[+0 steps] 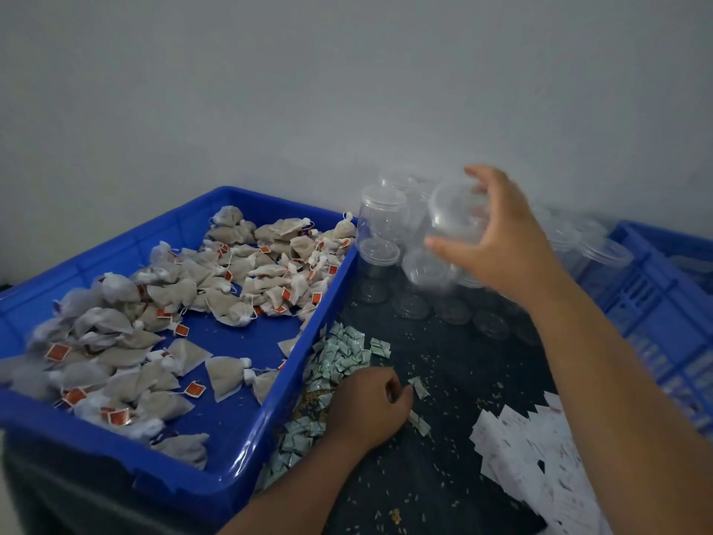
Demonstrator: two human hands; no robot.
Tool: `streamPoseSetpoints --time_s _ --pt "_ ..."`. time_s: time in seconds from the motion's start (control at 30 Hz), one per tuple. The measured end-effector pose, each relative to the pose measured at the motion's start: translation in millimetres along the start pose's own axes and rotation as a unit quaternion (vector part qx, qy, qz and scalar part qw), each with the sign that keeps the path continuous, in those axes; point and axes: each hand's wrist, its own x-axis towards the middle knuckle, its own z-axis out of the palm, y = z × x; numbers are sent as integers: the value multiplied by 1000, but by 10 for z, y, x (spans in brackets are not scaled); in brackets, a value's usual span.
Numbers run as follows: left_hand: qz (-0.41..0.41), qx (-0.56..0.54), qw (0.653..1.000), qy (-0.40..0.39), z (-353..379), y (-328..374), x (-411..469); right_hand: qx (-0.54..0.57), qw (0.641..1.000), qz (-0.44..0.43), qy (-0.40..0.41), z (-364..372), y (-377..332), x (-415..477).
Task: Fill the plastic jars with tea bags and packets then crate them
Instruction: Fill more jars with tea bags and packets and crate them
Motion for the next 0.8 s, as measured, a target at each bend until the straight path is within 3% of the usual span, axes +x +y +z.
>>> streamPoseSetpoints --time_s 0.1,0.17,0.3,0.43,0.53,0.7,0.8 --pt "-17 6 1000 -6 -22 25 -7 -15 990 49 -133 -8 3 -821" --pt "-27 9 1000 -10 -37 48 -6 3 986 77 -149 157 105 -1426" --pt "-32 9 999 -16 -44 67 1 106 985 134 -32 547 309 -2290" --pt "-25 28 999 -13 -29 52 22 203 957 200 61 886 357 -2660" --pt "-15 38 999 11 -28 34 21 242 936 242 84 1061 387 -2797" --pt "32 22 996 82 -287 356 144 215 955 187 86 1087 453 -2795" --pt "64 -99 990 77 -620 823 268 251 945 173 120 1076 426 -2787"
